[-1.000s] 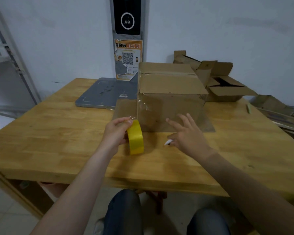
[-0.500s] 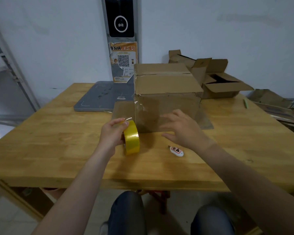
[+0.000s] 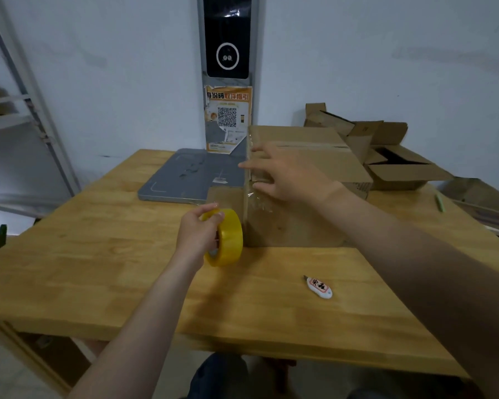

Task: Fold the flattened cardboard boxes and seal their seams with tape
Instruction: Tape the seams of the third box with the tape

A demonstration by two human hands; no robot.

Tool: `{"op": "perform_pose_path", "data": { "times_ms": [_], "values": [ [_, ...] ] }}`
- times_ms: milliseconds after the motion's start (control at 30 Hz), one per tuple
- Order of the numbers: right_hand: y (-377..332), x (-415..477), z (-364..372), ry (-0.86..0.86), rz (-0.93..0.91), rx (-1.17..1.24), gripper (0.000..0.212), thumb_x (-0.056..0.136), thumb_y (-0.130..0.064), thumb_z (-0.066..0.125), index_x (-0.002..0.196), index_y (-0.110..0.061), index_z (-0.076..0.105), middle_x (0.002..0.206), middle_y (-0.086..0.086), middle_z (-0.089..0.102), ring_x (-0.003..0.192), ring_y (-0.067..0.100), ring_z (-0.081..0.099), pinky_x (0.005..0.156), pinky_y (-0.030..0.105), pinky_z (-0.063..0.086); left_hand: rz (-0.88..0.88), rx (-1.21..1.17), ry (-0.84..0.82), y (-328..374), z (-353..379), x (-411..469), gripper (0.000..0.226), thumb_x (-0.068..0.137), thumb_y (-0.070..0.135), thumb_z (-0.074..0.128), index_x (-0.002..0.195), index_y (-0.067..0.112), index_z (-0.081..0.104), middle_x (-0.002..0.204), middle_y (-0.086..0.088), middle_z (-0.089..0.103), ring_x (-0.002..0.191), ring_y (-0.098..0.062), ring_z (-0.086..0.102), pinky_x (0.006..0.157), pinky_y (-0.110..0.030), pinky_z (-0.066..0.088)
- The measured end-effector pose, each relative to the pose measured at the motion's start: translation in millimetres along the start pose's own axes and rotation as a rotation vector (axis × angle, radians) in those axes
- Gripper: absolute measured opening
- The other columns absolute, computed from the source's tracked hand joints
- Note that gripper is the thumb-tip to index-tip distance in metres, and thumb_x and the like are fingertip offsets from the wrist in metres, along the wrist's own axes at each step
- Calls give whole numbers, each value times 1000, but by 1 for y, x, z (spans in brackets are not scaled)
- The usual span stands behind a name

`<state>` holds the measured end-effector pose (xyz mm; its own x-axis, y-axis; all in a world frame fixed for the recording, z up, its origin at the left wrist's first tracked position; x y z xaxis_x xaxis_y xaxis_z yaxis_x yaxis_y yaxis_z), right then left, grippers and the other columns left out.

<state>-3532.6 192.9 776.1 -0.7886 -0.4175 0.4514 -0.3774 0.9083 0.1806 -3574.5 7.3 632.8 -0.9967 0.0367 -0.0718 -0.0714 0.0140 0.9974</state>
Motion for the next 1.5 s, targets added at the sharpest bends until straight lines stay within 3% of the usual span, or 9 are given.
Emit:
{"op": "perform_pose_path", "data": {
  "times_ms": [267,400,500,600,733,933,1033,1300,1500],
  "values": [
    [-1,12,14,-70,-240,-187,26,101,-45,55,122,-35,67,150,-4,53,121,30,60,80,37,48,-4,2,-10,0,3,12,17,95,29,71,108,41,72,121,-9,67,100,-33,69,65,-37,58],
    [-1,9,14,-36,-324,-142,10,93,-33,72,101,-29,77,134,-1,67,97,36,72,64,32,48,-8,-10,-3,-4,2,14,17,95,28,71,109,39,72,116,-8,68,99,-32,70,73,-42,62],
    [1,5,14,6,-337,-120,8,88,-28,79,96,-26,81,127,2,71,90,44,74,58,37,54,-16,-12,-3,-4,2,13,19,95,28,72,110,40,72,118,-7,67,100,-32,70,79,-46,63],
    [-1,0,15,82,-382,-133,19,97,-32,63,97,-23,80,131,5,69,94,50,71,53,41,56,-21,-19,-5,-5,0,11,21,95,28,72,113,39,72,118,-7,67,101,-33,70,79,-47,63],
    [-2,-14,20,236,-386,-144,38,100,-42,47,91,-25,79,127,2,71,98,40,73,47,36,55,-19,-24,-3,-3,-4,11,19,94,28,72,111,38,73,114,-9,70,98,-33,70,65,-37,57],
    [-2,-11,26,412,-207,-99,28,93,-46,68,76,-25,74,103,-9,74,80,19,73,42,25,43,-18,-74,-12,4,-9,6,22,96,24,71,116,33,72,114,-11,70,94,-31,72,62,-35,56],
    [2,-17,31,420,-248,-107,23,95,-39,70,77,-24,71,109,-6,73,98,24,74,49,28,50,-13,-93,-6,6,-11,2,24,96,22,71,118,32,72,114,-10,70,94,-30,72,64,-36,59],
    [25,-26,44,266,-294,-117,20,94,-39,65,107,-25,70,136,-1,64,128,31,60,74,44,61,-5,-92,-11,9,-9,-1,24,97,22,70,119,32,71,113,-8,69,94,-29,72,67,-38,61],
    [34,-20,28,73,-38,-32,101,74,-40,88,152,-37,23,134,1,57,114,25,61,70,43,58,-7,-78,-29,11,-3,-1,26,97,22,70,121,30,70,113,-9,70,94,-29,72,67,-36,59]
  ]
}}
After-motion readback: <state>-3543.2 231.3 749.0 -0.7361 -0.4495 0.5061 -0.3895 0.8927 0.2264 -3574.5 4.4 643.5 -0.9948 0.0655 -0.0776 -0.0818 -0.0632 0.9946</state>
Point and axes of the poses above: each hand's wrist, its own x-axis towards the middle knuckle, its own z-axis out of the palm, y = z × x, the point moved 5 cm from there along x, towards the middle knuckle
